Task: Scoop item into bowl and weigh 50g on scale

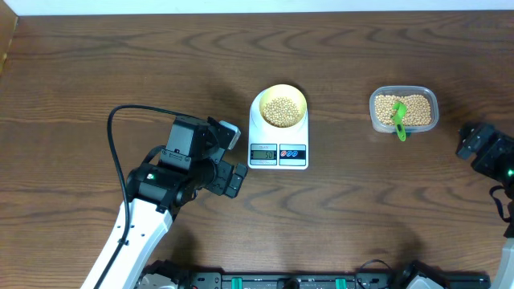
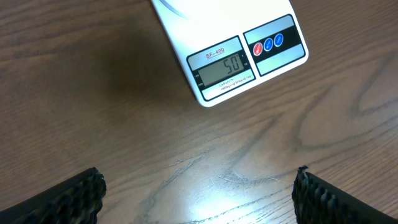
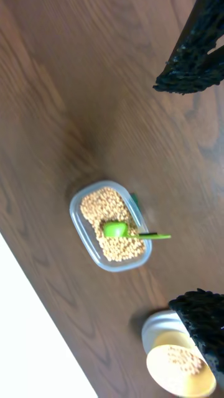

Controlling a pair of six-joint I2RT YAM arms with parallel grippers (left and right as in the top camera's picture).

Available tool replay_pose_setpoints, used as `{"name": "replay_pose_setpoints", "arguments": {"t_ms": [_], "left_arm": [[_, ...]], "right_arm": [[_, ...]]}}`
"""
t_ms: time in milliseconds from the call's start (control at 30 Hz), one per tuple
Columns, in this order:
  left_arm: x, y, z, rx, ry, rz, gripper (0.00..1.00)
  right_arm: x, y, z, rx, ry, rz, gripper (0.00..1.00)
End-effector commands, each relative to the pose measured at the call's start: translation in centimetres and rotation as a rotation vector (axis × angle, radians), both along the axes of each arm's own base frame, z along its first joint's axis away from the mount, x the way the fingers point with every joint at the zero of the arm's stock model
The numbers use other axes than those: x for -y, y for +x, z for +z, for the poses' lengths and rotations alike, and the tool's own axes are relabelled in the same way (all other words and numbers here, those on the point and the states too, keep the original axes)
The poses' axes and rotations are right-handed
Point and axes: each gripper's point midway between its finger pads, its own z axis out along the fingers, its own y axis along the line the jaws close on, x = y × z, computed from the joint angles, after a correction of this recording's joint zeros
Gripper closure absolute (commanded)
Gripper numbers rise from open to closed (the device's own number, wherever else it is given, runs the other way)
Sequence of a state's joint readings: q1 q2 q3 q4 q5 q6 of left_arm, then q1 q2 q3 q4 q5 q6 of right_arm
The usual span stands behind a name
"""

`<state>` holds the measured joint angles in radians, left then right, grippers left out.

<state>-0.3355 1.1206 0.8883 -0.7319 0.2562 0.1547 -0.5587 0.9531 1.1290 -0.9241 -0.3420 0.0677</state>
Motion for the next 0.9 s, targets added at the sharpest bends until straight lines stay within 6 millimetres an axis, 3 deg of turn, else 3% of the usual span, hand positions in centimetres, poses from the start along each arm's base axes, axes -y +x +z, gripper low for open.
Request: {"name": "replay_pose_setpoints", "arguments": {"t_ms": [0,300,867], "left_arm": [[-0.2,0.1,-0.1,-0.001,0.005,0.009,0.02],[-0.2,0.1,-0.1,-0.001,0.005,0.009,0.02],[-0.2,0.1,-0.1,-0.001,0.005,0.009,0.02]], "right_arm": [[-1.4,0.2,0.5,0.026,0.065,0.041,0.01],[-1.3,0.6,0.8,0.053,0.166,-0.037,0.01],[-1.2,1.1,1.3,0.074,0.038,0.059,0.01]]}}
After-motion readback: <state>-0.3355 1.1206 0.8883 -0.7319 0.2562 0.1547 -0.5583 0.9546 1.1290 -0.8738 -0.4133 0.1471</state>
